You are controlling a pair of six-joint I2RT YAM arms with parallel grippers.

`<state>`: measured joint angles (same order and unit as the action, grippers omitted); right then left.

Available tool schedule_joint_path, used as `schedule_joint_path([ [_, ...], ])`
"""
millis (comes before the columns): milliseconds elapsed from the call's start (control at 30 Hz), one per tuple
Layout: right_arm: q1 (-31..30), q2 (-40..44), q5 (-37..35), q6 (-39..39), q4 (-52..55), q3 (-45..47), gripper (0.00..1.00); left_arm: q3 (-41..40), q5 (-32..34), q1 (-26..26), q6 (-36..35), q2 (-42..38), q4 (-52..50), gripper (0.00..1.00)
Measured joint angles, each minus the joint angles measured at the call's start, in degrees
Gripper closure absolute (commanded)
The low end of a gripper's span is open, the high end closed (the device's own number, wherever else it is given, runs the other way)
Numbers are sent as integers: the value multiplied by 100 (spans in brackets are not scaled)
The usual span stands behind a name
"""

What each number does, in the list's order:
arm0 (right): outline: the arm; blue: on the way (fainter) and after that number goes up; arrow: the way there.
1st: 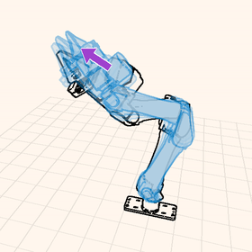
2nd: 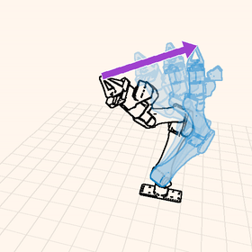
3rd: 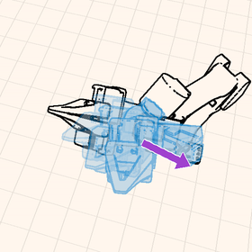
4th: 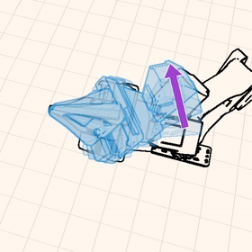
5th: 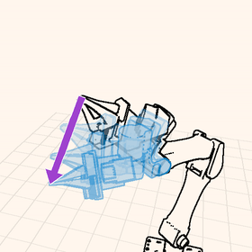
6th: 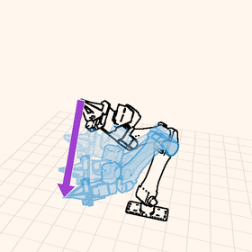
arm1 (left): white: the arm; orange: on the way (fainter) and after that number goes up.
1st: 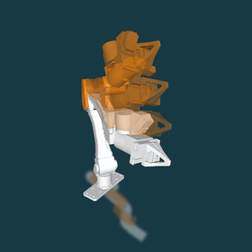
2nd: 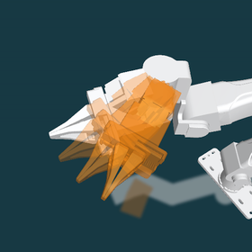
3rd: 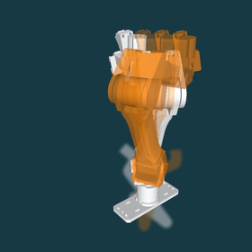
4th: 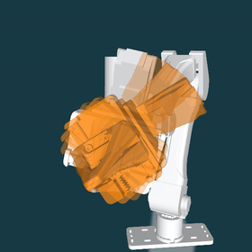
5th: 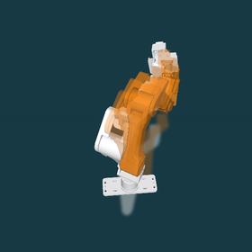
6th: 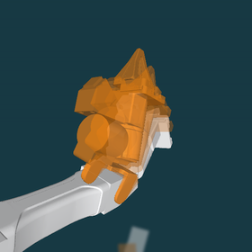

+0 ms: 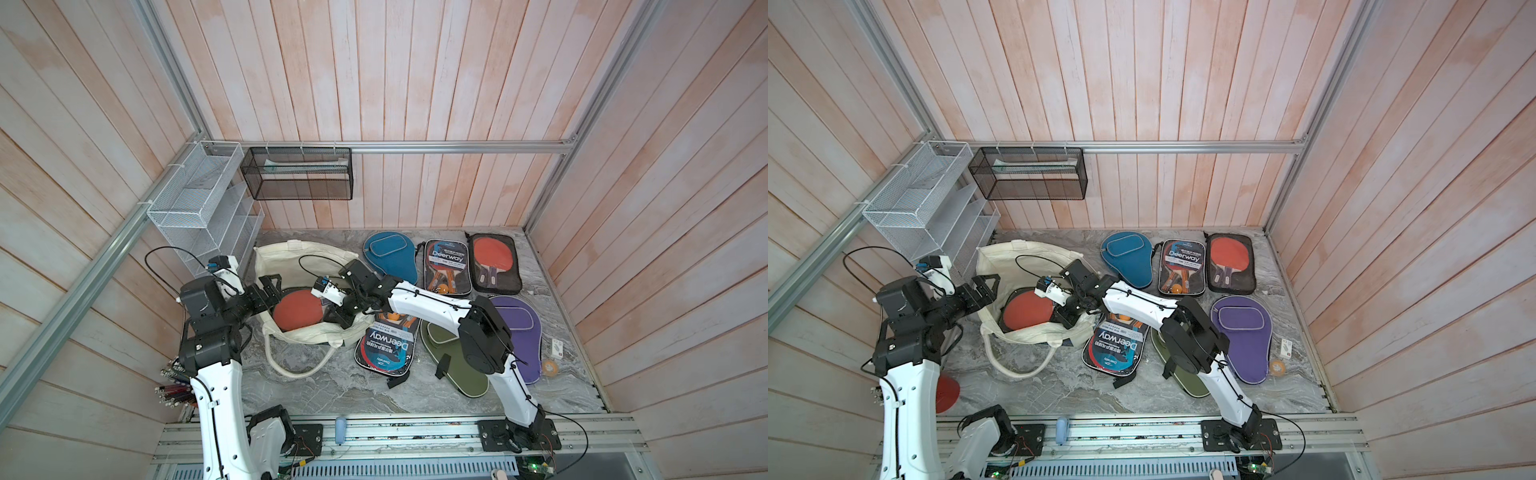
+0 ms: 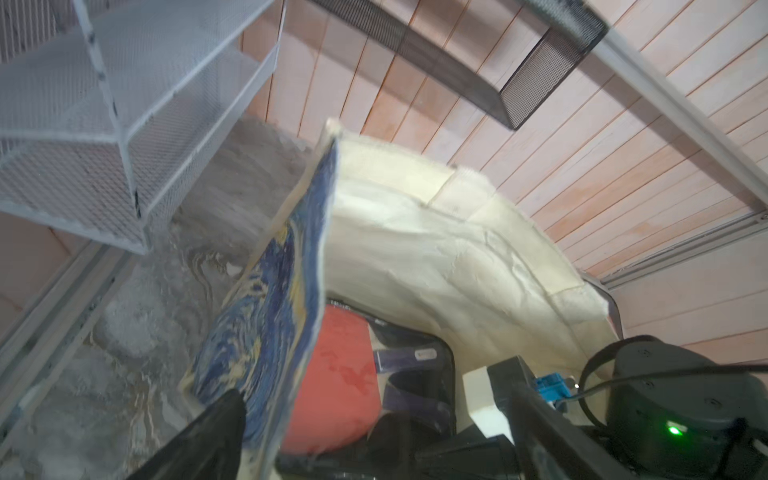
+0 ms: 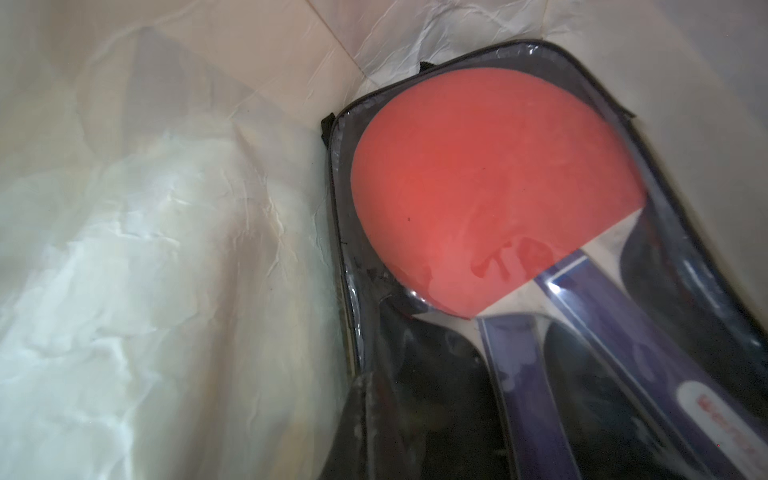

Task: Remove the ping pong set from the canvas bag
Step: Adjust the canvas bag at the center of the board, then pick up the canvas bag from the center of the board.

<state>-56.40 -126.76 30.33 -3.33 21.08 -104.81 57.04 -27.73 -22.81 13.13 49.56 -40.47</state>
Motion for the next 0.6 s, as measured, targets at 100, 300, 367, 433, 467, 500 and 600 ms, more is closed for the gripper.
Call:
schedule_joint_path([
  [100, -35, 114, 0, 33, -365, 378, 100, -63, 146, 7, 92, -2, -496, 0],
  [300, -109, 374, -74, 39, -962, 896, 100, -138, 422, 13, 262, 111, -942, 0],
  [367, -136, 409, -94, 39, -1121, 1027, 100, -269, 457, 50, 275, 170, -1036, 0],
  [433, -155, 439, -103, 39, -1263, 1152, 100, -411, 564, 155, 280, 192, -1174, 2],
  [467, -160, 446, -107, 39, -1316, 1193, 100, -466, 632, 245, 302, 195, -1270, 7],
  [500, -164, 452, -107, 37, -1362, 1224, 100, -479, 717, 358, 339, 197, -1368, 19],
  [600, -166, 452, -107, 33, -1384, 1224, 100, -476, 927, 634, 317, 205, -1488, 100],
])
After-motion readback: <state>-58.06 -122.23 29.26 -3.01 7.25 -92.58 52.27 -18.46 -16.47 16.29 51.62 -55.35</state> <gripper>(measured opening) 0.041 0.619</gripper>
